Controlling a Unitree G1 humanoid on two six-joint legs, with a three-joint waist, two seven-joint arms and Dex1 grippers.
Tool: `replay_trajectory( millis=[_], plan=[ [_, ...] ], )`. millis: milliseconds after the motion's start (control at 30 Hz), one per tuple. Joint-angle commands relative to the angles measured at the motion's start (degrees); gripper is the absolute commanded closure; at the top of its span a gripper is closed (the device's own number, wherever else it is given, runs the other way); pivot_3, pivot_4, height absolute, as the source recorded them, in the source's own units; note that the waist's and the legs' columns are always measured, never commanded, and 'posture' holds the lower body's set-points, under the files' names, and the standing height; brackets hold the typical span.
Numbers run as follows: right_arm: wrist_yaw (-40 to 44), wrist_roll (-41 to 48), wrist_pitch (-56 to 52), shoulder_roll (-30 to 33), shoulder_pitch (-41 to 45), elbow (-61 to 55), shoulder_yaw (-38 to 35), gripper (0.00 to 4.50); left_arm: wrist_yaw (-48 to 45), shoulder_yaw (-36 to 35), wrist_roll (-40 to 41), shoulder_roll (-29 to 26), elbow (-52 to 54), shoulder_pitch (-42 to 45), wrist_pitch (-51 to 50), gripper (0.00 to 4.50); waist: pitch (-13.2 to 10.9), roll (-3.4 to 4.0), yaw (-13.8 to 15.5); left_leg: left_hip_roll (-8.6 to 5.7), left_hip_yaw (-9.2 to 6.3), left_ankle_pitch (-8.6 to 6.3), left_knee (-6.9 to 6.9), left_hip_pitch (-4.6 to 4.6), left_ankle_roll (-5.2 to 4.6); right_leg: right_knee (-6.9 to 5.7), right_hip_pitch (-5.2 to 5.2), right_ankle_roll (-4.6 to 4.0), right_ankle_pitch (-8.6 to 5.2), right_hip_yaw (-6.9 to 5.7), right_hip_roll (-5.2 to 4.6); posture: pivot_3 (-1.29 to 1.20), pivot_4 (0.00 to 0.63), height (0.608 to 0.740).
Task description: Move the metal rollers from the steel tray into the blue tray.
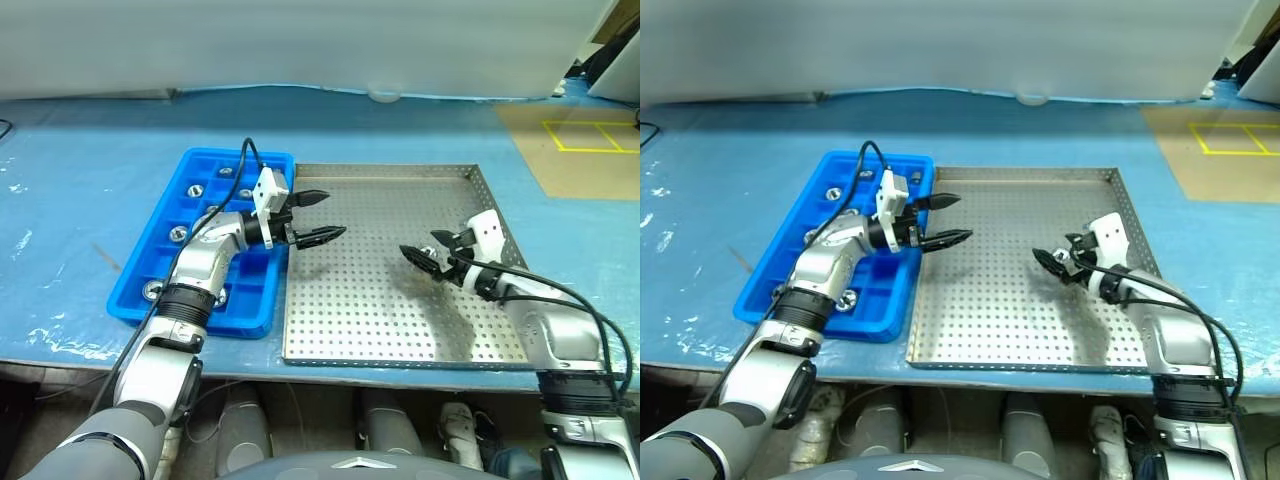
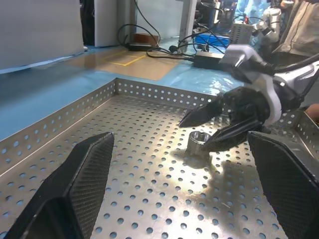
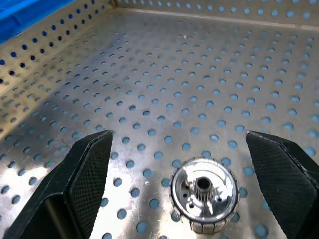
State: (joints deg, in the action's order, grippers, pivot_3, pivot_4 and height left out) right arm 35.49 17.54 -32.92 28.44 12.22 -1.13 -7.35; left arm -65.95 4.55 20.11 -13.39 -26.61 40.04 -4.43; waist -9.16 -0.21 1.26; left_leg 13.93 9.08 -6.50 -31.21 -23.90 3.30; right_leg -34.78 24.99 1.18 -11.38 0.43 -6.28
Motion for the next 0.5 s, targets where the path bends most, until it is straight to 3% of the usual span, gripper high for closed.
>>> replay_trajectory(
  millis=[33,267,500],
  plan=[
    [-0.35,0.05,0.51,-0.24,-0.21,0.72,0.0,0.65,-0.34,-0.88,0.41,-0.47,1.27,0.2,0.59,0.0,0.0,0.01,0.0,0.0,0.01,-0.01,0.0,0.0,-0.01,0.0,0.01,0.0,0.0,0.0,0.0,-0.25,0.15,0.74],
    [0.74,-0.81,1.55,1.19,2.05,1.68,0.97,2.84,0.35,-1.43,0.71,-1.97,4.0,-1.96,-0.44,0.0,0.0,0.0,0.1,0.01,0.08,-0.06,0.01,0.03,-0.09,0.04,-0.01,0.0,0.0,0.05,-0.01,-0.22,0.15,0.74],
    [4.71,0.87,3.69,-0.6,11.72,0.68,3.89,2.84,2.91,-3.97,1.49,-4.87,8.72,-4.6,-2.08,0.0,0.0,0.01,0.07,0.01,0.14,-0.05,0.01,0.05,-0.09,-0.02,0.06,0.0,0.0,0.1,-0.01,-0.1,0.15,0.74]
  ],
)
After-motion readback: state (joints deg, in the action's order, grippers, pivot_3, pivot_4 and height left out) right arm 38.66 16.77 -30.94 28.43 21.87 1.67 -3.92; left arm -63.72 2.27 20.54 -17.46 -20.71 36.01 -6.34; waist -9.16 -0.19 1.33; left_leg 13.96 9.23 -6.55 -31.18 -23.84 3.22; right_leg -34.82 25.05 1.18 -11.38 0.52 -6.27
